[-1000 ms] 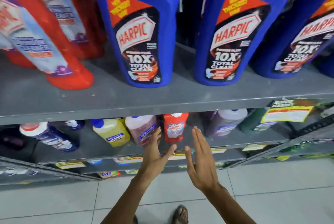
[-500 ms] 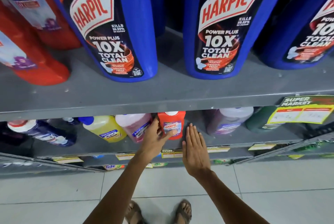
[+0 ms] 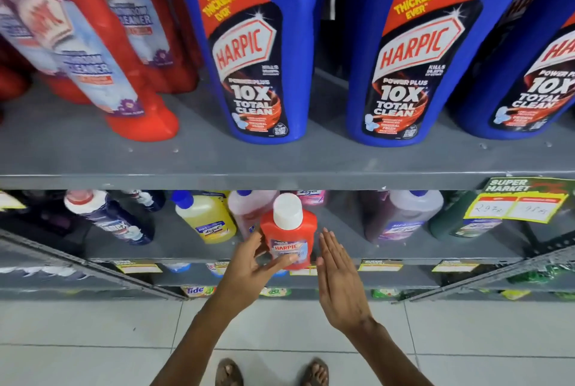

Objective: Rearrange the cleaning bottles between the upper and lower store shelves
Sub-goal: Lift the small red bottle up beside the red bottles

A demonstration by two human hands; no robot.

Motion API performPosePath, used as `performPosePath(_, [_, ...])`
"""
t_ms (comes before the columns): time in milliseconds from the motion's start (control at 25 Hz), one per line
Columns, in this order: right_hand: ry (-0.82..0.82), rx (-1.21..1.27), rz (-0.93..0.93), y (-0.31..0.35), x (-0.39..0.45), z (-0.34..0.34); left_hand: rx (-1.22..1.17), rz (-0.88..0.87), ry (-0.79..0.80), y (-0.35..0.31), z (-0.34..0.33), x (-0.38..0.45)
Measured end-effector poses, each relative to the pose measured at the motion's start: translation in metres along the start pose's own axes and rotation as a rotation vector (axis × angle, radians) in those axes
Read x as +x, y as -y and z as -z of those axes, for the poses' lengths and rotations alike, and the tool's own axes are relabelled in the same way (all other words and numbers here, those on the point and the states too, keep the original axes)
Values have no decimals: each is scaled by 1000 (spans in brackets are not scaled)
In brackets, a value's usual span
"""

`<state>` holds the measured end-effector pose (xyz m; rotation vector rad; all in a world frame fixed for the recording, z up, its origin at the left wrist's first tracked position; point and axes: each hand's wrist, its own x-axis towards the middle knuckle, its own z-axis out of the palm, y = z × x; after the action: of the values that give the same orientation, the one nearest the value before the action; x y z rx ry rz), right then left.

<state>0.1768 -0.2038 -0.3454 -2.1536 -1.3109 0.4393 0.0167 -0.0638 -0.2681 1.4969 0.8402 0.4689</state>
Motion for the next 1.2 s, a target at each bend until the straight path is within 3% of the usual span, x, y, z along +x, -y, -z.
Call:
performPosePath(200, [-182, 93, 145, 87, -12, 22, -61, -105, -54, -71, 67, -46])
performPosePath(360, [-406, 247, 427, 178, -5, 44, -16, -320, -96, -138, 139, -88])
performPosePath(480, [-449, 210, 578, 248, 12, 52, 37, -485, -155, -180, 197, -113])
performPosePath(760, [-351, -100, 500, 339, 57, 36, 92, -612, -178, -230, 305, -92])
performPosePath(1200, [-529, -291, 427, 376, 83, 8, 187, -527, -116, -237, 338, -30])
